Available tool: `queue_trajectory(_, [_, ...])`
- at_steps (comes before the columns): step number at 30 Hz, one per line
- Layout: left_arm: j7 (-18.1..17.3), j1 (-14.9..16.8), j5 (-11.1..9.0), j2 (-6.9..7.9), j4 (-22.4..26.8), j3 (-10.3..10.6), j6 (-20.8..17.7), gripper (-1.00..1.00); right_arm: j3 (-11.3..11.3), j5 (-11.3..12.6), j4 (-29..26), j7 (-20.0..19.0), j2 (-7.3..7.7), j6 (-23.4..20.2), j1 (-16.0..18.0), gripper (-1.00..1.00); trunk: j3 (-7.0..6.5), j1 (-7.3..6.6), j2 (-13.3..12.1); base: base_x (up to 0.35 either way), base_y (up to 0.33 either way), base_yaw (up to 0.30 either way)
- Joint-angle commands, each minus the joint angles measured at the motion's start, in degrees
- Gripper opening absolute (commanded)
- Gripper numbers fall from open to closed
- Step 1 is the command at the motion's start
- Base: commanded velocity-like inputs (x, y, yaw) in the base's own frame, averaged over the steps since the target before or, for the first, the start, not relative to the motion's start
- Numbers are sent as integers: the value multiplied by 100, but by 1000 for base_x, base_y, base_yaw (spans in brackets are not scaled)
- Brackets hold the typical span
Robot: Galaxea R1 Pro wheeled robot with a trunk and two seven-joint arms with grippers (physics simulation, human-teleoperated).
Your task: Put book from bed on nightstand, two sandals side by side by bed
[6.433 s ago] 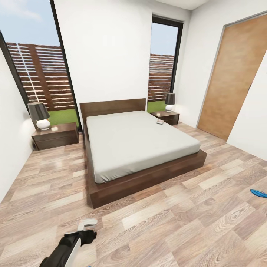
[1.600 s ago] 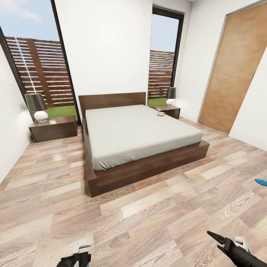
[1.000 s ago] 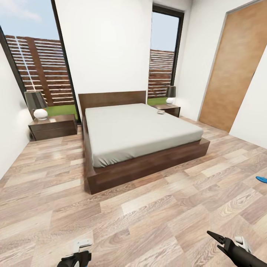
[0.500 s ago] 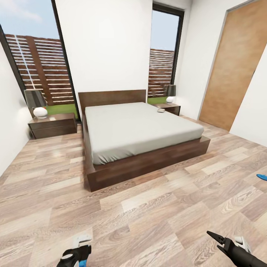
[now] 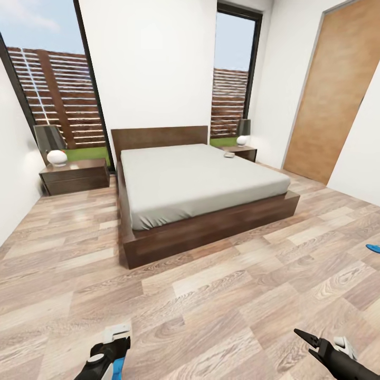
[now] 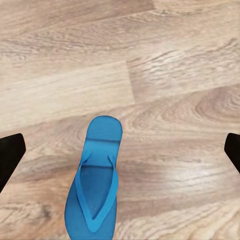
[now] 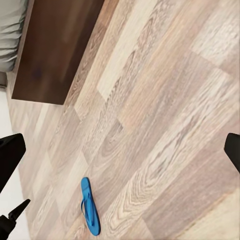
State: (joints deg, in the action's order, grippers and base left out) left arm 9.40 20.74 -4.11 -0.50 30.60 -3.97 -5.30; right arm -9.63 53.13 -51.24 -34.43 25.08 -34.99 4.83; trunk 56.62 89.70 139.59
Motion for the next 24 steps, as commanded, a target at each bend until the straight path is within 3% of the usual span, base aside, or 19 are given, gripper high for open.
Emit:
queue_trajectory(1, [9,0,-44,0,12,-15,-28,100,-10,31,0,-2,1,-43,3,100,24,21,44,0,0,0])
queue_trajectory(9, [2,0,-42,20,8,-24,-28,100,-12,31,1,-2,3,-43,7,100,167,197,365,0,0,0])
queue_trajectory(24, [-17,0,-37,22,8,-25,-70,100,-25,41,0,-15,23,-50,7,100,500,236,385,0,0,0])
